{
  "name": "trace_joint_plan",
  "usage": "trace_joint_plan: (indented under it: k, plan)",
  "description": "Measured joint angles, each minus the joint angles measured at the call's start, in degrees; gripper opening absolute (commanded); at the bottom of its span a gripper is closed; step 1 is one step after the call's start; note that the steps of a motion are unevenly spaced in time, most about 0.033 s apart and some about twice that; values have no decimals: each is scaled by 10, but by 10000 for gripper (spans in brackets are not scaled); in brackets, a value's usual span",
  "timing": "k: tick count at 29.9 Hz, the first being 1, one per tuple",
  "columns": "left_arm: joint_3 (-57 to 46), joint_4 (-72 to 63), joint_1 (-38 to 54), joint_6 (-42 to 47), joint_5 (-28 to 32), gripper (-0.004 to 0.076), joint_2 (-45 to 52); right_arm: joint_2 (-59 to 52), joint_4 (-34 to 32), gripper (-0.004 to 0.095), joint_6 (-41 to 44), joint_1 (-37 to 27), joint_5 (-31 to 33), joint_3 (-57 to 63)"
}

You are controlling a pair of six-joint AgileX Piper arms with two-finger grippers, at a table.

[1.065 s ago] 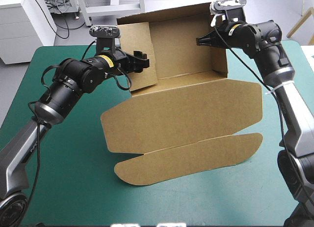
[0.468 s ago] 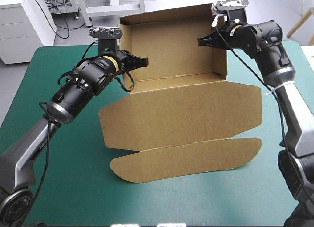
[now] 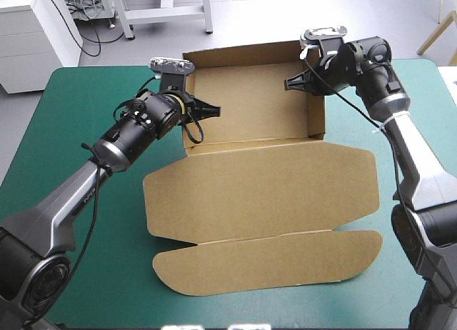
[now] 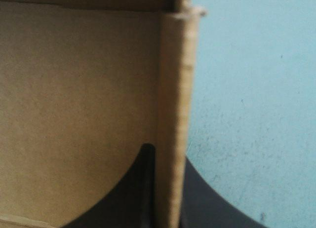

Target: Fold the box

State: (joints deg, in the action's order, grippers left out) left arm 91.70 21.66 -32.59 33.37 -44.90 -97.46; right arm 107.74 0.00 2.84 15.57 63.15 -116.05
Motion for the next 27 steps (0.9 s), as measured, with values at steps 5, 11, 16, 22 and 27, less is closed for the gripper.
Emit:
trace_joint_plan:
  k: [5,11,16,22,27]
  plan:
    - [0,-28,3,-34,-27,15,-36,38,7,-19,1,0,40,0]
    - [0,-149,45,-127,-52,14,-73,75,25,-19,-1,0,70,0]
    - [3,-182,61,-161,-73,14,-96,95,39,-19,-1,0,78,0]
    - [7,-195,64,-170,-81,14,-115,121,41,-19,-1,0,80,0]
    - [14,-197,64,-179,-87,15,-122,132,41,-19,-4,-1,80,0]
